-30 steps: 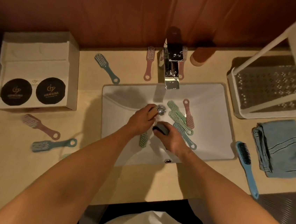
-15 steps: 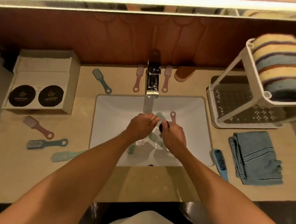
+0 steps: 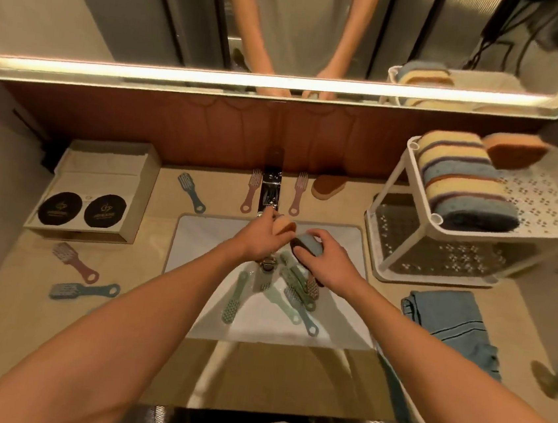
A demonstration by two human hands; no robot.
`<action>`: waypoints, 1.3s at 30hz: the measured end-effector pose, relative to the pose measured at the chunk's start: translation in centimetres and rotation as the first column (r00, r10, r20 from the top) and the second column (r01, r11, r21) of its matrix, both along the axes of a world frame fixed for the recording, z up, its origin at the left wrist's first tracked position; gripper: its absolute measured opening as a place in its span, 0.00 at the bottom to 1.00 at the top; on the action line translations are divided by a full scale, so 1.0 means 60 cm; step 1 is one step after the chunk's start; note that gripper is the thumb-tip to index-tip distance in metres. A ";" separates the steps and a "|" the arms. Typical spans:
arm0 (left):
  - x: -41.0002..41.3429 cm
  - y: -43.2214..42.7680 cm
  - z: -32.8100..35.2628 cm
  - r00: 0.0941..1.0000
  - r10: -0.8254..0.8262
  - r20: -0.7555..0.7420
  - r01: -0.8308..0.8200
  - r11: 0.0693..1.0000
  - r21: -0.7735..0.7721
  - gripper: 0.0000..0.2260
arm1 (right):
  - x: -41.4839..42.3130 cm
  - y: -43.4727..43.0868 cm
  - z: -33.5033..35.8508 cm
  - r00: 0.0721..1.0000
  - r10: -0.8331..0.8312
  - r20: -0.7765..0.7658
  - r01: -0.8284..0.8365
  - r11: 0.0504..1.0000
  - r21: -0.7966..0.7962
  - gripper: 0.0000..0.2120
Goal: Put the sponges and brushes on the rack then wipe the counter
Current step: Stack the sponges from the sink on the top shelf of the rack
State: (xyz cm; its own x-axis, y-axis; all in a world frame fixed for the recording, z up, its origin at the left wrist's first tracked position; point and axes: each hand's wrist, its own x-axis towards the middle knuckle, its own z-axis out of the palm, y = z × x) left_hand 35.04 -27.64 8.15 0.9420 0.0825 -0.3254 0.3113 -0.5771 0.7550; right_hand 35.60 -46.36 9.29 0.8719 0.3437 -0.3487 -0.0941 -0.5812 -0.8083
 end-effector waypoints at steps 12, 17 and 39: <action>0.039 -0.026 0.141 0.986 -0.046 0.160 0.017 0.984 0.175 0.17 | 0.048 -0.049 0.127 0.975 0.141 0.174 -0.144 0.990 0.009 0.16; 0.070 -0.040 0.207 0.959 -0.105 0.262 0.040 0.969 0.242 0.16 | 0.077 -0.087 0.193 0.928 0.155 0.338 -0.157 0.987 -0.023 0.13; 0.183 -0.304 0.387 0.882 -0.377 0.281 0.324 0.921 0.217 0.26 | 0.168 -0.356 0.311 0.755 -0.042 0.655 0.214 0.959 -0.186 0.14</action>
State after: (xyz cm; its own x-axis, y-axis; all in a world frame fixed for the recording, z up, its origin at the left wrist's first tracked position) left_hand 46.03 -45.88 31.36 0.9689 -0.2466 -0.0213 -0.1696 -0.7242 0.6684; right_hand 45.70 -67.71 27.93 0.9479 0.1958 0.2514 0.3059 -0.7799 -0.5460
